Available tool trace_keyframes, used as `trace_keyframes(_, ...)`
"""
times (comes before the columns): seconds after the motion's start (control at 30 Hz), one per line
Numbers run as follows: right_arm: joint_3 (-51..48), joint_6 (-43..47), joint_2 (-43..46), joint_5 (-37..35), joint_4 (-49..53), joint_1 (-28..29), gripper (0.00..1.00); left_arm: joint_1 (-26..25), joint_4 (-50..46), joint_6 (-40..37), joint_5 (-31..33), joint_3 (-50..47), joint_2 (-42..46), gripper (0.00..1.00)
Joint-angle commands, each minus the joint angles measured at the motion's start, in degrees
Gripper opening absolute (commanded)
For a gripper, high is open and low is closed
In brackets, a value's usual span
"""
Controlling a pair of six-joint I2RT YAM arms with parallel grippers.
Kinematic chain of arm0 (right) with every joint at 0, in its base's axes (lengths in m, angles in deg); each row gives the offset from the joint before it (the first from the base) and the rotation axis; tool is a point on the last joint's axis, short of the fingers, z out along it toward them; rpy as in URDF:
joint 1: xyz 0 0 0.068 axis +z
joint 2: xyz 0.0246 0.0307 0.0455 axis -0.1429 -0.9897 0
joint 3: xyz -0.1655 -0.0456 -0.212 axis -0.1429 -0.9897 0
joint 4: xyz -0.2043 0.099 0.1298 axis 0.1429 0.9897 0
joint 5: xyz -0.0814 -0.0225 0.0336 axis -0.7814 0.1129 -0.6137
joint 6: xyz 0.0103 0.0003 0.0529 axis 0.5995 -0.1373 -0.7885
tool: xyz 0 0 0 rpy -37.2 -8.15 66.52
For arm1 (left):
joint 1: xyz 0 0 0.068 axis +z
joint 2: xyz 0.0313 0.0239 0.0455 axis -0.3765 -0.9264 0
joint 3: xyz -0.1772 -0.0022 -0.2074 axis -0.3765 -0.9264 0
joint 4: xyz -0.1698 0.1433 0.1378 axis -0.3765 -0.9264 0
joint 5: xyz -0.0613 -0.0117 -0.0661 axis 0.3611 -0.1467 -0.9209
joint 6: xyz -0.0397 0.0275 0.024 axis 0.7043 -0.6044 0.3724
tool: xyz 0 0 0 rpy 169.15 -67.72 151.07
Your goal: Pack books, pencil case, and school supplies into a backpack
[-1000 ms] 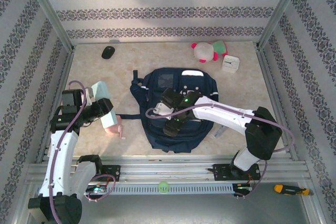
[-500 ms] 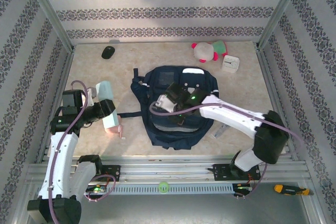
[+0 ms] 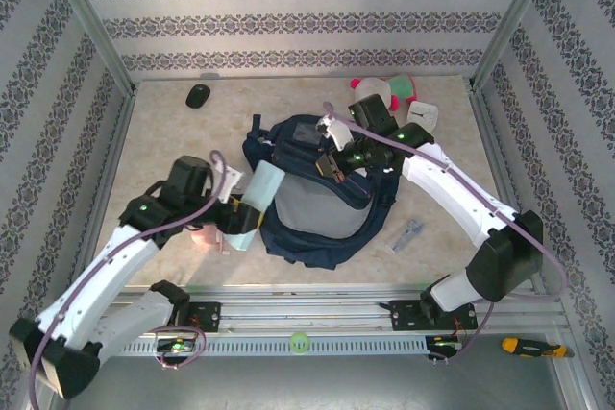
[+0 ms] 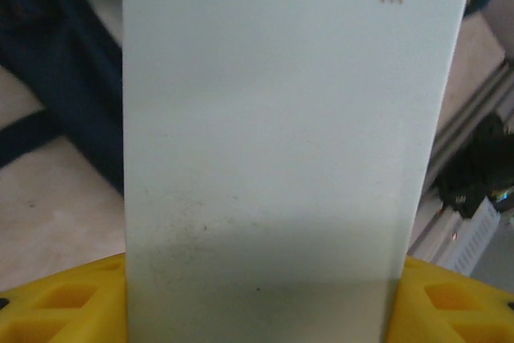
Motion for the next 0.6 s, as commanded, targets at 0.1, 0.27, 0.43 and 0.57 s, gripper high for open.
trace_keyframes(0.1,4.43,-7.59,-1.11,7.51,-4.83,-2.46,0.0,-9.78,6.27,3.79,4.56,2.0,-11.79,0.27)
trace_keyframes(0.27,4.67,-9.08,-0.98,9.54,-6.68,-2.93,0.0,-13.45,10.04,12.41,11.11,3.67,-20.12,0.28)
trace_keyframes(0.43,3.74,-9.19,-0.49,10.19,-7.64,-2.93,0.0,-14.33,15.68,20.04,17.42,8.94,-26.11,0.33)
trace_keyframes(0.57,1.81,-9.49,0.43,9.59,-9.19,-2.93,0.0,-14.33,25.31,26.97,17.12,8.57,-28.13,0.65)
